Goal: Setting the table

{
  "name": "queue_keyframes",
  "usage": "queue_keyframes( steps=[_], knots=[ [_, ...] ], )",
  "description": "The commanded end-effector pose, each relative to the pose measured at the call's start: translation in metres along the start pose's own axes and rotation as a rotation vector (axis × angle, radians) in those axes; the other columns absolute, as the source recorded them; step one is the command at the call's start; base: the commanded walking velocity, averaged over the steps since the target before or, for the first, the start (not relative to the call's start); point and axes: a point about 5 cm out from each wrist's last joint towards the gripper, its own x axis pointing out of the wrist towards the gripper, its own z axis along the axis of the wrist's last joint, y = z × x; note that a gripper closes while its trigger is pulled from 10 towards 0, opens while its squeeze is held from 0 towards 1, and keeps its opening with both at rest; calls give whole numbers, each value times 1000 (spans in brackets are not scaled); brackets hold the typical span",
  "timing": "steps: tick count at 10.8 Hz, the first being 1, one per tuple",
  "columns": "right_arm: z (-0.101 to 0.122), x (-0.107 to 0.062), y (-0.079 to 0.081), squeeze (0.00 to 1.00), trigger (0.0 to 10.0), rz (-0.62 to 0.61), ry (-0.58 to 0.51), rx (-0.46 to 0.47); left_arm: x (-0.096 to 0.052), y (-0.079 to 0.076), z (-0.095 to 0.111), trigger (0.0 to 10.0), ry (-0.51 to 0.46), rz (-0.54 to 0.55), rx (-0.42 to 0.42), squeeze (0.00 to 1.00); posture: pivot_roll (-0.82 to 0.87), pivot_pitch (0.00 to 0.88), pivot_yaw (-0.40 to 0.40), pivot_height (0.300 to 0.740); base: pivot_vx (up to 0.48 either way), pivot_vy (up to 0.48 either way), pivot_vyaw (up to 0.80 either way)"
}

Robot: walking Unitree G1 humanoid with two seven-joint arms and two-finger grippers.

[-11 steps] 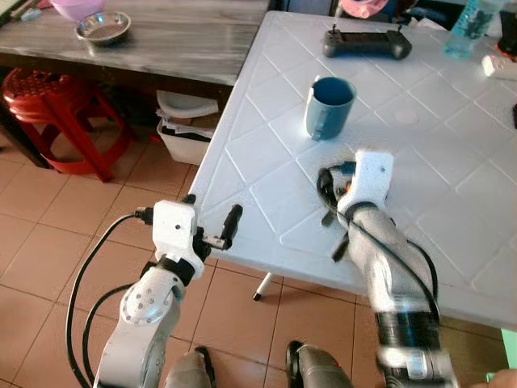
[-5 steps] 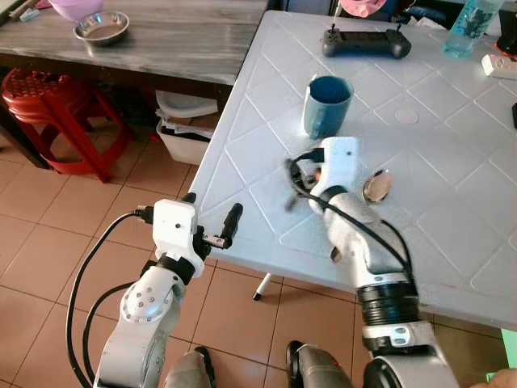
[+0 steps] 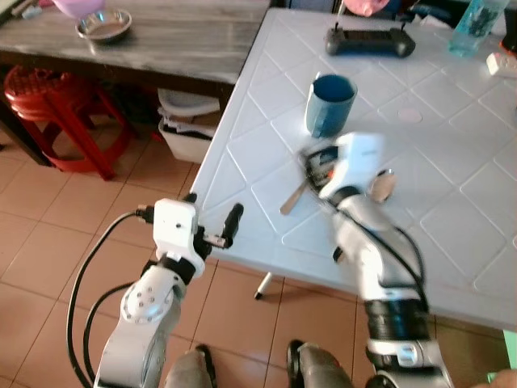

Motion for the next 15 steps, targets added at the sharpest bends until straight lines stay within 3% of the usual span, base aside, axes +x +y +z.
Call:
queue_keyframes(
  steps=[1,2,3,6,8,9,10,12,15],
  knots=[
    [1,-5,-2,0,10000,-32,-27,24,0,-1,0,10000,2,-8,1,0,30,218,35,740,0,0,0],
    [-1,-5,0,0,10000,-30,-9,24,0,-1,0,10000,2,-11,2,0,30,216,36,740,0,0,0],
    [-11,-3,3,0,10000,-41,59,81,1,-1,1,10000,1,-14,3,0,33,214,36,740,0,0,0],
    [-16,12,16,0,10000,-36,124,168,1,-1,1,10000,0,-16,6,0,42,211,37,740,0,0,0],
    [-21,18,24,0,10000,-51,190,169,1,-1,1,10000,0,-18,7,0,45,213,37,740,0,0,0],
    [-30,18,25,0,1020,-69,258,172,1,-2,1,10000,1,-18,6,0,44,215,36,740,0,0,0],
    [-40,17,24,0,0,-90,329,173,0,-2,1,10000,2,-20,6,0,44,216,35,740,0,0,0],
    [-48,20,16,0,39,-98,390,149,0,-3,1,10000,3,-18,3,0,42,219,30,740,0,0,0],
    [-60,26,-9,0,0,-78,540,102,0,-4,0,10000,3,-20,-2,0,38,221,22,740,0,0,0]
  ],
)
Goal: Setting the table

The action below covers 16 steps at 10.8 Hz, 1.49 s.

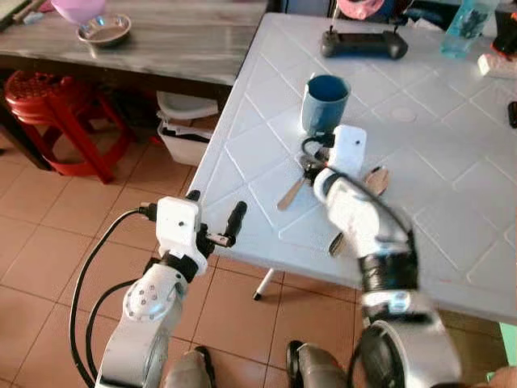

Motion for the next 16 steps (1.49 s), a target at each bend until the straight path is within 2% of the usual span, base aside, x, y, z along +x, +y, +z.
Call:
queue_keyframes(
  steps=[1,3,5,7,8,11,13,14,15,16],
  knots=[
    [-53,4,-18,0,0,-34,257,11,-3,-1,-2,10000,14,-6,-6,0,38,222,20,740,0,0,0],
    [-66,3,-25,0,0,1,304,-44,-5,-1,-3,10000,17,-5,-7,0,43,227,23,740,0,0,0],
    [-76,-1,-22,0,0,62,305,-110,-5,-1,-3,10000,21,-7,-4,0,43,229,29,740,0,0,0],
    [-82,-5,-20,0,0,96,304,-128,-5,0,-3,10000,24,-11,-1,0,40,230,31,740,0,0,0],
    [-84,-7,-16,0,0,124,304,-132,-5,0,-3,10000,26,-12,0,0,38,230,30,740,0,0,0],
    [-95,-19,7,0,0,270,336,-133,-4,0,-3,10000,25,-5,1,0,39,228,24,740,0,0,0],
    [-102,-23,5,0,0,278,353,-163,-5,3,-4,10000,30,2,6,0,43,226,22,740,0,0,0],
    [-104,-25,4,0,10000,299,360,-205,-5,5,-4,10000,36,12,9,0,42,226,21,740,0,0,0],
    [-105,-24,-1,0,10000,280,354,-244,-5,5,-4,10000,37,12,8,0,40,226,20,740,0,0,0],
    [-106,-23,-7,1000,10000,263,363,-226,-4,3,-4,10000,37,7,6,0,38,225,19,740,0,0,0]
  ],
)
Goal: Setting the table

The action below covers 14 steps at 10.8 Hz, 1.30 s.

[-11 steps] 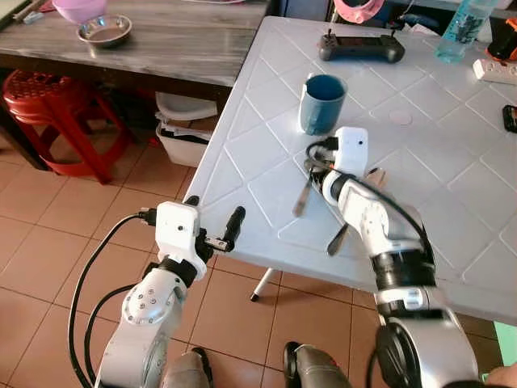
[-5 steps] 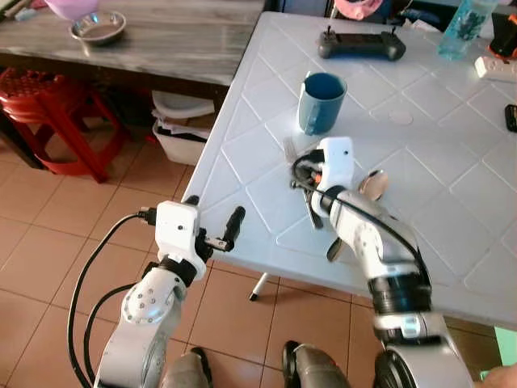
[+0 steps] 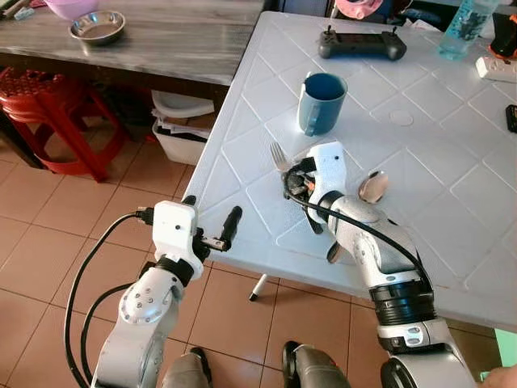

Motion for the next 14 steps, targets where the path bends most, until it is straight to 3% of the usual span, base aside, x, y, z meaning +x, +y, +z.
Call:
queue_keyframes(
  steps=[1,3,4,5,6,9,12,14],
  knots=[
    [-77,-3,-4,1000,10000,-23,343,74,0,-1,1,10000,3,-7,3,0,38,224,19,740,0,0,0],
    [-79,-2,-12,1000,10000,-24,365,49,1,-1,0,10000,5,-9,2,0,38,223,18,740,0,0,0],
    [-80,-2,-13,0,10000,-15,374,43,1,-1,0,10000,4,-9,2,0,39,221,18,740,0,0,0],
    [-82,-2,-15,0,3098,-17,380,47,1,-1,0,10000,4,-9,2,0,40,223,17,740,0,0,0],
    [-85,-3,-17,0,0,-19,388,54,1,-1,0,10000,4,-9,2,0,41,224,17,740,0,0,0],
    [-83,-8,-16,0,0,-42,328,42,-1,3,-3,10000,13,27,-8,0,42,212,17,740,0,0,0],
    [-49,-17,1,0,0,-67,4,17,2,21,-11,10000,13,177,83,0,30,191,21,740,0,265,0],
    [-40,-26,-1,0,0,-118,-121,-40,4,28,-12,10000,1,225,93,0,27,171,19,740,0,480,0]
  ],
)
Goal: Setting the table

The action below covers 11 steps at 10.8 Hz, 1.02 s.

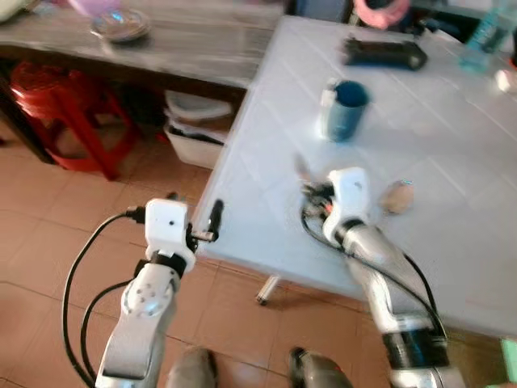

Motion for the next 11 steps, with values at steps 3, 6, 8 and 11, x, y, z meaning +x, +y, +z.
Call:
queue_keyframes(
  steps=[3,6,8,11],
  knots=[
    [-6,-3,1,0,4353,-69,-67,-5,6,5,-7,10000,0,55,-5,0,25,151,22,740,0,480,0],
    [2,3,-4,0,10000,-126,-122,-47,11,14,-1,10000,-37,68,-3,0,32,138,30,740,0,461,0],
    [5,5,-4,0,10000,-151,-150,-61,13,22,-1,10000,-39,114,21,0,28,130,29,740,285,384,0],
    [11,7,-5,0,10000,-133,-171,-47,18,19,2,10000,-51,96,8,0,21,143,30,740,344,335,0]
  ],
)
